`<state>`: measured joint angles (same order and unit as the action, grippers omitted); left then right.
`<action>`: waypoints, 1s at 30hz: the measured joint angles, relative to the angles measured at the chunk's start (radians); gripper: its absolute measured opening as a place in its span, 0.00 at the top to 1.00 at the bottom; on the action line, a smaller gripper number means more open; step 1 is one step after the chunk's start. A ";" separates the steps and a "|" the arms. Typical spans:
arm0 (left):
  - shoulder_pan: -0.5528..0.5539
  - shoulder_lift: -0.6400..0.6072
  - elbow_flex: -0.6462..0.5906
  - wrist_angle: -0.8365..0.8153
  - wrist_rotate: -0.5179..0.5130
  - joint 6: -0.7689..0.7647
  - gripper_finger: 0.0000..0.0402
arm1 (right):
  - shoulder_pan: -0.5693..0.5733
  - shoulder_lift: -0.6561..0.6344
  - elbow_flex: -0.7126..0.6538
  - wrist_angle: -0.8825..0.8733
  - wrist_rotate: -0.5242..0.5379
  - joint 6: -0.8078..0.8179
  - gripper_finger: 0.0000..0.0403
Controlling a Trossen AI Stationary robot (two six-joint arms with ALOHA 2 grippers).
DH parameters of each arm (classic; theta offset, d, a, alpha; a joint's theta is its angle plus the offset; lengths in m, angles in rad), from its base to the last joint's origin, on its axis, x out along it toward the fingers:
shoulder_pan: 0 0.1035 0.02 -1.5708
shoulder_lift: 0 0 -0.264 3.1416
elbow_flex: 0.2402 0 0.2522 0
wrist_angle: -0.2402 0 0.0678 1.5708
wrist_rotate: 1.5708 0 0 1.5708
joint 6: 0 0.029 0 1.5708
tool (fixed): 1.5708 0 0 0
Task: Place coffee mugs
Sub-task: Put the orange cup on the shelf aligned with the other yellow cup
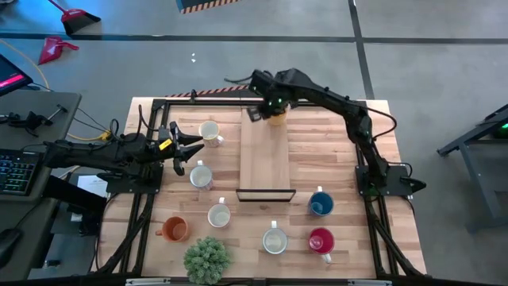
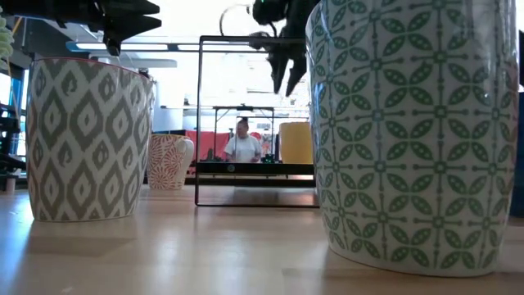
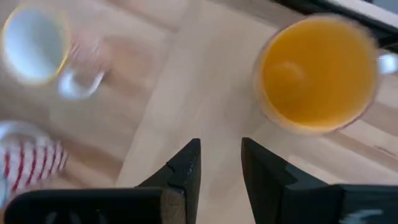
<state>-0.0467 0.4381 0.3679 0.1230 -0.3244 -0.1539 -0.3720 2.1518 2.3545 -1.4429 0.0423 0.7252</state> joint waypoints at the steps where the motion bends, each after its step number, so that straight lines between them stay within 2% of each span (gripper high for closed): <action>1: 0.000 0.000 0.000 0.000 0.000 0.000 0.68 | 0.025 -0.005 -0.001 -0.002 0.014 -0.019 0.77; 4: 0.000 0.000 0.000 -0.004 0.023 0.000 0.68 | 0.119 -0.021 -0.003 -0.019 0.079 -0.117 0.77; 9: 0.000 0.000 0.000 -0.025 0.093 0.030 0.68 | 0.282 -0.055 -0.003 -0.069 0.279 -0.219 0.78; 14: 0.000 0.000 0.000 -0.029 0.147 0.070 0.68 | 0.384 -0.095 -0.005 -0.082 0.346 -0.278 0.82; 18: 0.000 0.000 0.000 -0.028 0.147 0.053 0.68 | 0.449 -0.152 -0.061 -0.111 0.424 -0.234 0.84; 21: 0.000 0.000 0.000 -0.027 0.147 0.040 0.68 | 0.501 -0.226 -0.178 -0.125 0.487 -0.168 0.85; 25: 0.000 0.000 0.000 -0.018 0.138 0.027 0.68 | 0.576 -0.382 -0.441 -0.096 0.547 -0.050 0.85; 30: 0.000 0.000 0.000 -0.003 0.130 0.027 0.68 | 0.670 -0.654 -0.819 0.088 0.618 0.083 0.85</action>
<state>-0.0467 0.4378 0.3676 0.1204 -0.1943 -0.1272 0.2981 1.4983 1.5357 -1.3546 0.6604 0.8087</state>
